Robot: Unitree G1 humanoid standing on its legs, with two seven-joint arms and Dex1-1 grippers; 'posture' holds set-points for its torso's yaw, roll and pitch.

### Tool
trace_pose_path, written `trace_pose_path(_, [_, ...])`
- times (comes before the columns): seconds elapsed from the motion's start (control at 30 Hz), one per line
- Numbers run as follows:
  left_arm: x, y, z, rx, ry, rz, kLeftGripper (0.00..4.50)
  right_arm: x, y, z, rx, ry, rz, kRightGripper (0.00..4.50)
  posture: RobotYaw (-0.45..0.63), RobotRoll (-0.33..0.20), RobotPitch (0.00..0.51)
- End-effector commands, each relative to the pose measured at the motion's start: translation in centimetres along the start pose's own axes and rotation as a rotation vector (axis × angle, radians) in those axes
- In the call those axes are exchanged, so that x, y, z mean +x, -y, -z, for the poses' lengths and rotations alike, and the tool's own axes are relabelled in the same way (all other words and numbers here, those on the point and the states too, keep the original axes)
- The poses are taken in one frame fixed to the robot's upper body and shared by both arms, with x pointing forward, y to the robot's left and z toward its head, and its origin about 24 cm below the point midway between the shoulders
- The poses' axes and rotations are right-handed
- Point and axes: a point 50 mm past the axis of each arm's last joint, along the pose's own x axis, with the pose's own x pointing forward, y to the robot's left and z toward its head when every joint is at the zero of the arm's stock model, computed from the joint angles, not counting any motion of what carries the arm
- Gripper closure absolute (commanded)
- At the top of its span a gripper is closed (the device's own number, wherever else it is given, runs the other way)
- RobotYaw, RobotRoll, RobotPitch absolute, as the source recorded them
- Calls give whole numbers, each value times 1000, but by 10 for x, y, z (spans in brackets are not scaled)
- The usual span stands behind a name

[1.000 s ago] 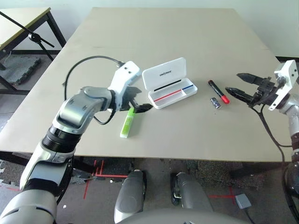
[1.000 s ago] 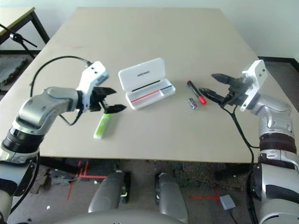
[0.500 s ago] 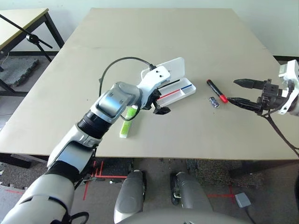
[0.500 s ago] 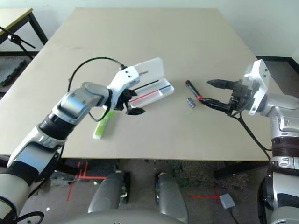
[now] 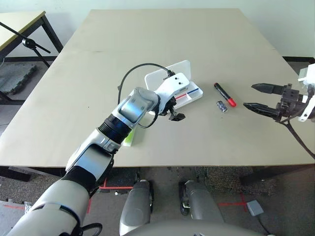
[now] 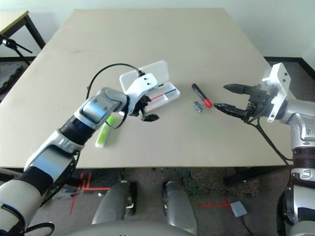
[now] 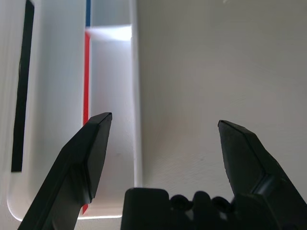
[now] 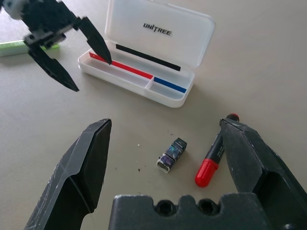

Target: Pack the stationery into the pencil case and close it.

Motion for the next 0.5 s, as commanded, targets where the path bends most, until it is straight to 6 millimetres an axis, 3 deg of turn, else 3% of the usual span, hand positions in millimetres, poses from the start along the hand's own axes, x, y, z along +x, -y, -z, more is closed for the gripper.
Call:
trace_pose_path(0.03, [-2,-7,-2,15,-8,-26,40,-5,0,-2,-6,18,21,0,149,0,102])
trace_pose_path(0.33, [3,-9,4,4,-26,-22,40,-7,0,-2,-2,26,38,0,146,0,109])
trace_pose_path(0.43, [4,-6,6,7,-28,-6,617,-8,1,-3,-2,27,44,0,144,0,112])
trace_pose_path(0.5, [5,-5,7,8,-27,1,1363,-9,1,-3,-2,28,48,0,144,0,112])
